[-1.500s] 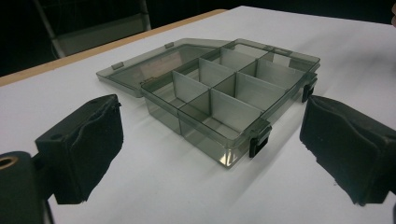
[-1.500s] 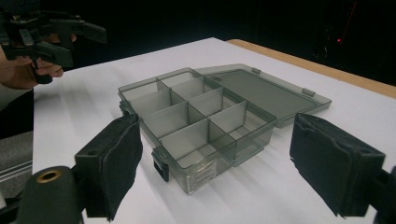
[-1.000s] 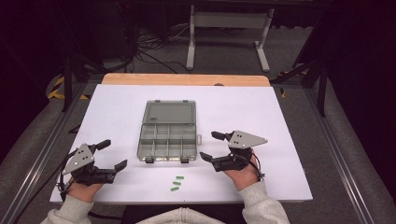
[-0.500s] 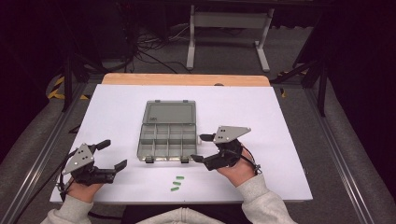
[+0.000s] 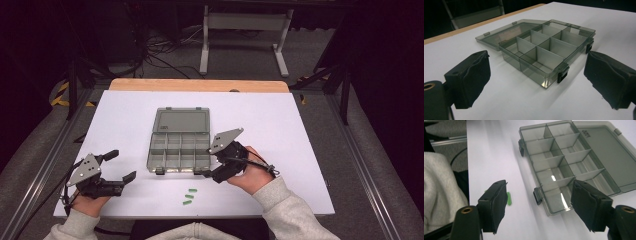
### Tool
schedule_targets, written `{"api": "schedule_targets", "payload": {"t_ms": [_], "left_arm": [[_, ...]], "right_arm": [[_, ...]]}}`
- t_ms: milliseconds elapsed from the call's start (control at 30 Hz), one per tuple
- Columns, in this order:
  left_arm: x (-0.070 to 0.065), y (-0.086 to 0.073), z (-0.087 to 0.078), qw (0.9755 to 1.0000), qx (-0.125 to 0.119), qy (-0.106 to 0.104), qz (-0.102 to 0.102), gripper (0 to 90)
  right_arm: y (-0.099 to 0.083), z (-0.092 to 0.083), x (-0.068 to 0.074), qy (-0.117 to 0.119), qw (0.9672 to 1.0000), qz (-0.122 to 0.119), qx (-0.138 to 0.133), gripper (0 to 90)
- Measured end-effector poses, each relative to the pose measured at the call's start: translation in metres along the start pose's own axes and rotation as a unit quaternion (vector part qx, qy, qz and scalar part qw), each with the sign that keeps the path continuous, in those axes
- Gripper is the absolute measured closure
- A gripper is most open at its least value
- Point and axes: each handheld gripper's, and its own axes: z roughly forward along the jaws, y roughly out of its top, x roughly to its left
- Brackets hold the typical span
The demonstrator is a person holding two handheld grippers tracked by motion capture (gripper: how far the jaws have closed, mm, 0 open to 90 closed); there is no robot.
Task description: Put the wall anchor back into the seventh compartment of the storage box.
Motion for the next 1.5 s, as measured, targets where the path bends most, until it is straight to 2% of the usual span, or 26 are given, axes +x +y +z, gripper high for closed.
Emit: {"api": "schedule_targets", "payload": {"t_ms": [133,167,200,400,467,567,767,1033,1133,1333,1500], "left_arm": [[0.000,0.000,0.000,1.0000,0.000,0.001,0.000,7.6],[0.000,0.000,0.000,1.0000,0.000,0.001,0.000,7.6],[0.000,0.000,0.001,1.0000,0.003,-0.002,-0.002,7.6],[0.001,-0.001,0.001,1.0000,0.006,-0.003,-0.002,7.6],[0.001,-0.001,0.001,1.0000,0.006,-0.003,-0.002,7.6],[0.000,-0.001,0.001,1.0000,0.003,-0.002,-0.003,7.6],[0.001,-0.001,0.001,1.0000,0.006,-0.004,-0.002,7.6],[0.000,0.000,0.001,1.0000,0.005,-0.004,-0.004,7.6],[0.000,0.000,0.001,1.0000,0.006,-0.003,-0.002,7.7],[0.001,-0.001,0.001,1.0000,0.002,-0.002,-0.004,7.7],[0.001,0.000,0.001,1.0000,0.005,-0.003,-0.002,7.7]], "right_arm": [[0.006,0.002,-0.001,0.009,0.9995,-0.003,0.031,29.8],[0.006,0.002,-0.001,0.009,0.9995,-0.003,0.031,29.8],[0.008,0.005,-0.001,0.016,0.9987,-0.005,0.048,29.7],[0.010,0.014,0.002,0.025,0.9966,-0.011,0.077,29.9],[0.011,0.018,0.002,0.032,0.9952,-0.018,0.090,30.1],[0.011,0.025,0.004,0.042,0.9912,-0.016,0.125,30.7],[0.012,0.029,0.006,0.047,0.9890,-0.017,0.139,32.3],[0.012,0.036,0.010,0.051,0.9902,-0.020,0.129,38.5],[0.010,0.046,0.012,0.055,0.9903,-0.021,0.126,41.7],[0.007,0.060,0.016,0.067,0.9885,-0.023,0.134,44.7],[0.006,0.066,0.019,0.071,0.9880,-0.022,0.136,46.8]]}}
